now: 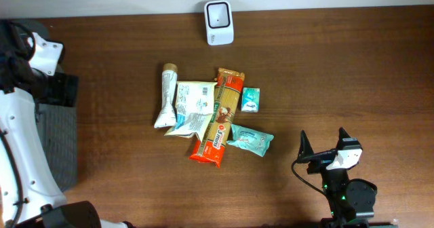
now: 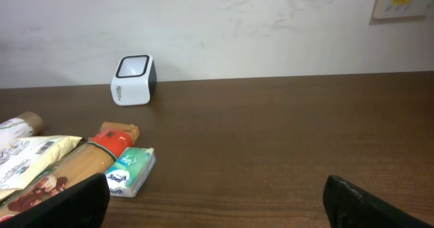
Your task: Scan the item barcode
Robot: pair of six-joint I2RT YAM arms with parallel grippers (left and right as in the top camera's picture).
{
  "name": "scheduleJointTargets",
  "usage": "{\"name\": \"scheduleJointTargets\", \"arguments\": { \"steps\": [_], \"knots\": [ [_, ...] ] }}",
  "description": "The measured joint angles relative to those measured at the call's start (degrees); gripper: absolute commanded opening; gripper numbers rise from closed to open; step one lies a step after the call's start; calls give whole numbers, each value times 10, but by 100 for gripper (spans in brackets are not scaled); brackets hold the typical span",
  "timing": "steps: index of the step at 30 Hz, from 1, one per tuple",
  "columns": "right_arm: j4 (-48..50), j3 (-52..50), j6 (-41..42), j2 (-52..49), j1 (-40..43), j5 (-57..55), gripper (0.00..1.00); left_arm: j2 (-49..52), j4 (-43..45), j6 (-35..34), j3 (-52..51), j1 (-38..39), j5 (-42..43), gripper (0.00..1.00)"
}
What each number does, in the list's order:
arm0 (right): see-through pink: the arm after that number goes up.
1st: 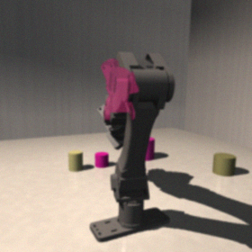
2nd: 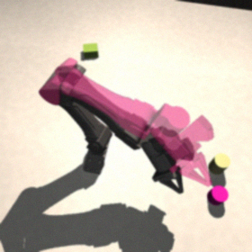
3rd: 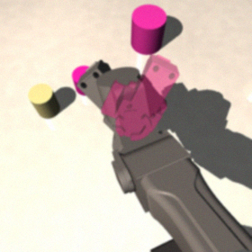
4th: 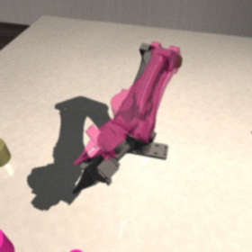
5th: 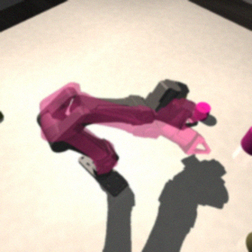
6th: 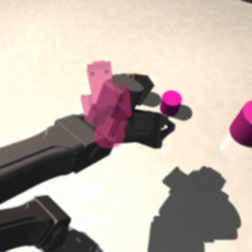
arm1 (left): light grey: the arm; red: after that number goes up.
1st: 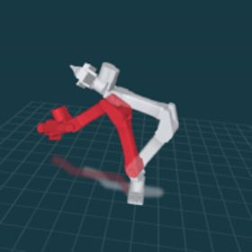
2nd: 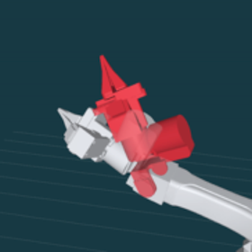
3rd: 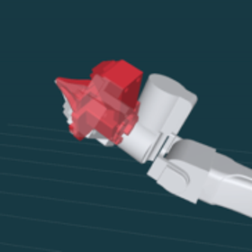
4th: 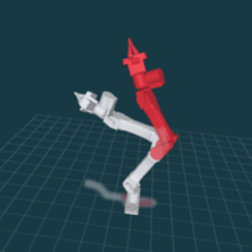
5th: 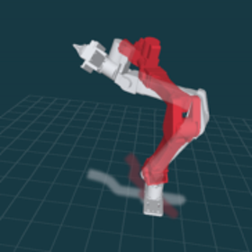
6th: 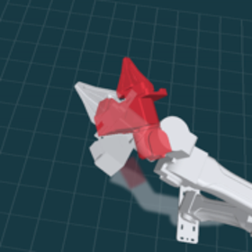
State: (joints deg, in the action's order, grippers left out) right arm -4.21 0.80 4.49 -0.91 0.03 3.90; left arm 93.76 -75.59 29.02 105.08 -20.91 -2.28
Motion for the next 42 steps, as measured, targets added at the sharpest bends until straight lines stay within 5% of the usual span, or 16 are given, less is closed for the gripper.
{"name": "scheduleJointTargets", "arguments": {
  "steps": [9, 14, 19, 31, 42],
  "knots": [
    [0, 0, 0, 0, 0, 0, 99, -11, 80, -46, -2, -6, 121, 84],
    [0, 0, 0, 0, 0, 0, 99, -46, 24, -96, -3, 6, 173, 84],
    [0, 0, 0, 0, 0, 0, 99, -51, 45, -131, -102, 32, 188, 84],
    [0, 0, 0, 0, 0, 0, 99, -49, 83, -136, -162, 37, 92, 94],
    [0, 0, 0, 0, 0, 0, 99, -49, 152, 0, -162, 28, -27, 93]
  ]
}}
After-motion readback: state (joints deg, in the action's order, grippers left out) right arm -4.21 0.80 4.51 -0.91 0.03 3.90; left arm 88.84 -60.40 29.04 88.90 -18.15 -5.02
